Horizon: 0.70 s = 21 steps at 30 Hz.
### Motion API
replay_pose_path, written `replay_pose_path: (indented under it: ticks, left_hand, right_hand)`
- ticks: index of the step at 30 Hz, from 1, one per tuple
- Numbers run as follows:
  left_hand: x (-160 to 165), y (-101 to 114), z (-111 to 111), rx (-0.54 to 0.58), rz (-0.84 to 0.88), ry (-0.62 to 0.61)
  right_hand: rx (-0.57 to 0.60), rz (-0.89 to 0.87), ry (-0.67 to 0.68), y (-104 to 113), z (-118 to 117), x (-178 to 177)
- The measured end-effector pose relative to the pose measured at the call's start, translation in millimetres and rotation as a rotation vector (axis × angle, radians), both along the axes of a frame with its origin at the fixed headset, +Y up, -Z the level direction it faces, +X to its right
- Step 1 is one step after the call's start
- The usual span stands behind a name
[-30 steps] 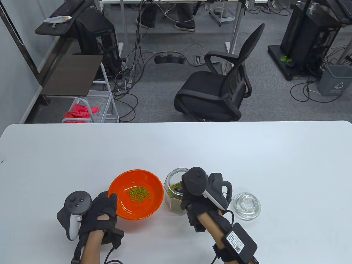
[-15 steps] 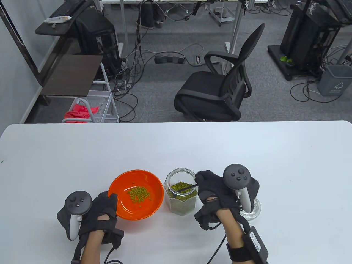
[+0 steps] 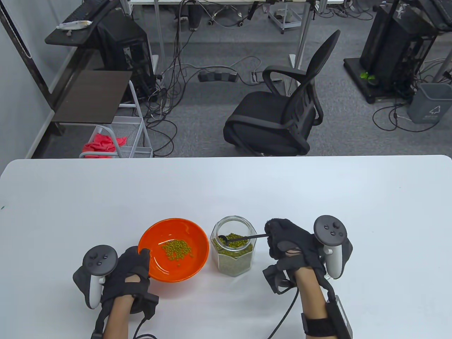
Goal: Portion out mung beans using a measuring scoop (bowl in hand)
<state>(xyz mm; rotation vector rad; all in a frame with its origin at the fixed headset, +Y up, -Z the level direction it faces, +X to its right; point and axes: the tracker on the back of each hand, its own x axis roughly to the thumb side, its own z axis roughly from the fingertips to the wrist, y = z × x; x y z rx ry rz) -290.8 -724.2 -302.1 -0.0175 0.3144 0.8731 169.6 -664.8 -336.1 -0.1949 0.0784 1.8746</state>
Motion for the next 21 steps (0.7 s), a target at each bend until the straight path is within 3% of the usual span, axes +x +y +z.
replay_pose_path:
  ticks: [7, 21]
  left_hand:
    - [0.2, 0.0, -0.2, 0.001, 0.001, -0.002]
    - [1.1, 0.4, 0.0, 0.004, 0.001, -0.007]
  right_hand:
    - [-0.019, -0.077, -0.007, -3.3, 0.3, 11.7]
    - [0.013, -0.127, -0.056, 10.4, 11.0, 35.8]
